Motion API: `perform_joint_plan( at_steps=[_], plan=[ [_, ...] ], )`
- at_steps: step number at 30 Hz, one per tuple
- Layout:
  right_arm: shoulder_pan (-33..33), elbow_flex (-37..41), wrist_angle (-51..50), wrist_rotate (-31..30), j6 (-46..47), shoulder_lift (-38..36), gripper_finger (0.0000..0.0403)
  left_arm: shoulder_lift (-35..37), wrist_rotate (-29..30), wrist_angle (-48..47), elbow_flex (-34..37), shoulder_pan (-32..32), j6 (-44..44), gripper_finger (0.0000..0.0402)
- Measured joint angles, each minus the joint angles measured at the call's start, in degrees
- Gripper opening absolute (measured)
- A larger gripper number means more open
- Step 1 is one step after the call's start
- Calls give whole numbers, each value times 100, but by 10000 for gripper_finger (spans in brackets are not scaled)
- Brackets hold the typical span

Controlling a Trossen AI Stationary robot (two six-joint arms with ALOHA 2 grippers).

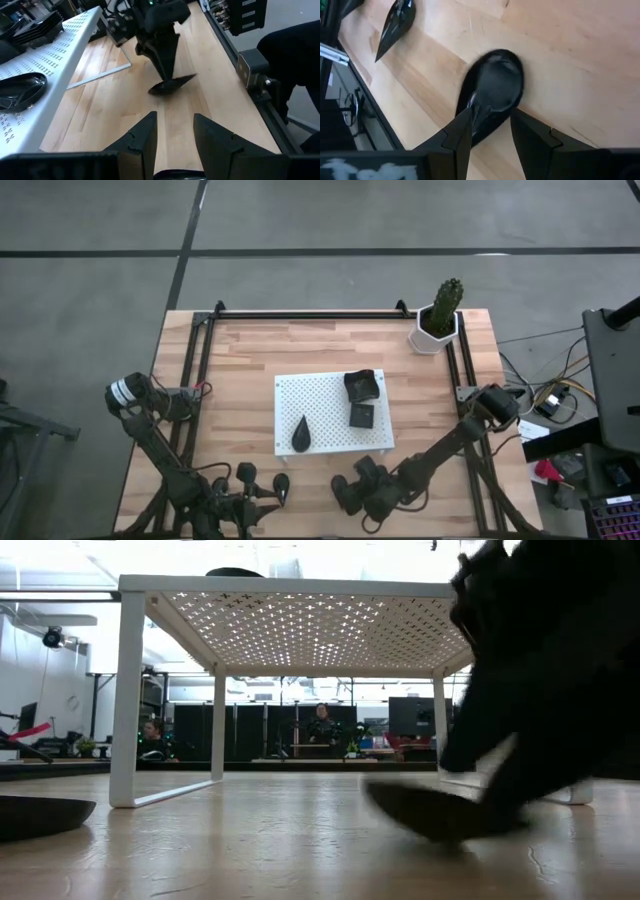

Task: Pick & Place Mini shaped plates
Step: Stack the drop-shaped plate on the other drop-shaped plate on the shelf

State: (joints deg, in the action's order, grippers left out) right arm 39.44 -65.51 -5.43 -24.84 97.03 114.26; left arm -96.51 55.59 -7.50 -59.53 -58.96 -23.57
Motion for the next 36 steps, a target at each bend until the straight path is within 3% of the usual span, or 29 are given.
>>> perform_joint_plan(
  at_steps=[13,26,32,36],
  plan=[
    [-24,-173,-35,204,-150,175,125,0,-1,3,2,-1,74,126],
    [-37,-171,-37,246,-606,175,16,-1,-2,1,2,0,72,126],
    [-101,-168,-36,501,-1074,160,8,-1,-1,2,2,0,330,126],
    [-162,-175,0,852,-1503,-13,8,0,-2,0,2,0,983,126]
  ],
)
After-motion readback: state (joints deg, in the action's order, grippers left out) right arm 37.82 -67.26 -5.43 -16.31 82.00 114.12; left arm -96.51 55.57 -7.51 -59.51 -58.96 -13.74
